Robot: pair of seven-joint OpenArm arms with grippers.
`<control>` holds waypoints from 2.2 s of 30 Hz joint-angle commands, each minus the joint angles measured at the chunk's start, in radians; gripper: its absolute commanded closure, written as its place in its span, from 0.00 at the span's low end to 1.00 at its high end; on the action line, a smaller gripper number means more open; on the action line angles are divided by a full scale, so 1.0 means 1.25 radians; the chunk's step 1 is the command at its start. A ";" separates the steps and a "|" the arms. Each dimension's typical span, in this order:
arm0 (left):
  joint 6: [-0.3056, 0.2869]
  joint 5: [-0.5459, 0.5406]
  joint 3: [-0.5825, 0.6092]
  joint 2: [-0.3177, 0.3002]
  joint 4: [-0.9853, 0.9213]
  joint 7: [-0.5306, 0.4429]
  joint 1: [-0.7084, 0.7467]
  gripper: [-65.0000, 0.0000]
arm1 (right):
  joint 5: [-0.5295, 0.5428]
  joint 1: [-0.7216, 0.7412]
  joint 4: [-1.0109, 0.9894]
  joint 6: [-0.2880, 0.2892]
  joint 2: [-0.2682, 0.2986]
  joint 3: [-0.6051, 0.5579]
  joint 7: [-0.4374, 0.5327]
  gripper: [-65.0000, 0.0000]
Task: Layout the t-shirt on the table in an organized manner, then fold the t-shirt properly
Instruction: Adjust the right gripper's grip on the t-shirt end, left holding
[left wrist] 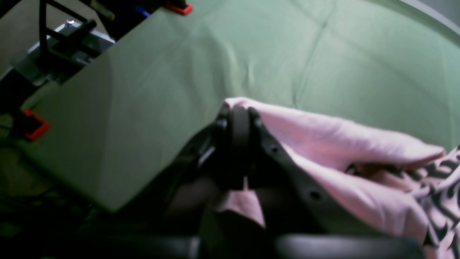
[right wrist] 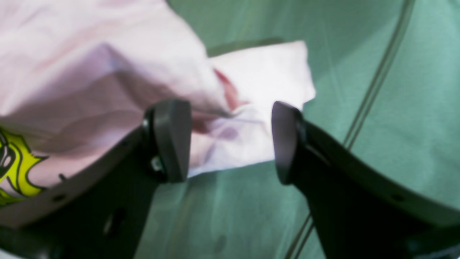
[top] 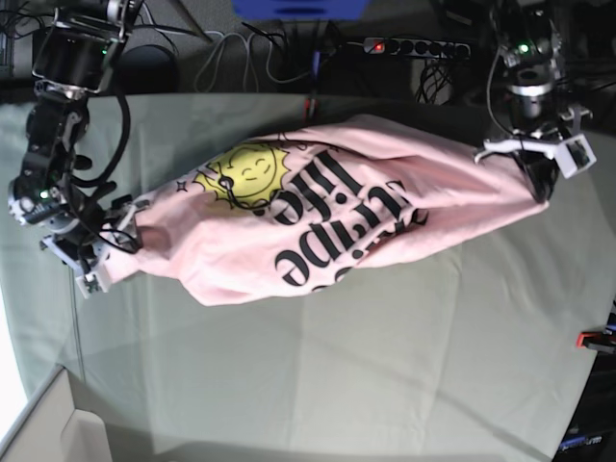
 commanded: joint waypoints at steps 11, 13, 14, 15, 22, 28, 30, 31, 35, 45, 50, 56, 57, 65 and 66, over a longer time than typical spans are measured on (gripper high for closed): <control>0.002 0.000 -0.002 -0.003 0.015 -0.025 -0.021 1.00 | 0.016 0.007 0.012 0.005 -0.014 -0.055 0.028 0.45; 0.002 0.000 -0.002 -0.001 0.015 -0.025 -0.024 1.00 | 0.016 0.005 0.012 0.005 -0.014 -0.081 0.029 0.45; 0.002 0.000 -0.002 0.000 0.015 -0.025 -0.024 1.00 | 0.016 0.005 0.012 0.005 -0.014 -0.088 0.029 0.45; 0.002 0.000 -0.002 0.000 0.015 -0.025 -0.024 1.00 | 0.016 0.007 0.011 0.005 -0.015 -0.092 0.029 0.45; 0.002 0.000 -0.002 0.000 -0.002 -0.025 -0.024 1.00 | 0.015 0.032 0.001 0.005 -0.015 -0.121 0.069 0.94; 0.002 0.000 -0.002 -0.001 0.002 -0.025 -0.024 1.00 | 0.014 0.086 -0.070 0.005 0.008 -0.116 0.066 1.00; 0.002 0.000 -0.002 -0.001 0.005 -0.025 -0.024 1.00 | 0.014 0.099 -0.066 0.005 0.015 -0.118 0.069 1.00; 0.002 0.000 -0.002 -0.001 0.005 -0.025 -0.024 1.00 | 0.014 0.112 -0.066 0.005 0.018 -0.121 0.067 1.00; 0.002 0.000 -0.002 0.000 0.006 -0.025 -0.024 1.00 | 0.014 0.187 -0.071 0.005 0.034 -0.123 0.063 1.00; 0.003 0.000 -0.002 0.001 0.017 -0.026 -0.025 1.00 | 0.014 0.215 -0.066 0.005 0.069 -0.154 -0.055 0.78; 0.003 0.000 -0.002 0.001 0.015 -0.026 -0.037 1.00 | 0.015 0.123 -0.017 0.005 0.085 -0.194 -0.051 0.47; 0.003 0.000 -0.002 0.001 0.009 -0.025 -0.046 1.00 | 0.015 0.053 0.027 0.005 0.085 -0.192 -0.019 0.39; 0.003 0.000 -0.002 0.001 0.009 -0.025 -0.046 1.00 | 0.015 0.045 0.026 0.005 0.085 -0.192 -0.001 0.39; 0.003 0.000 -0.001 0.002 0.009 -0.025 -0.047 1.00 | 0.015 0.038 -0.075 0.005 0.089 -0.192 0.033 0.39; 0.003 0.000 -0.001 0.002 0.009 -0.025 -0.047 1.00 | 0.015 0.037 -0.085 0.005 0.089 -0.192 0.040 0.39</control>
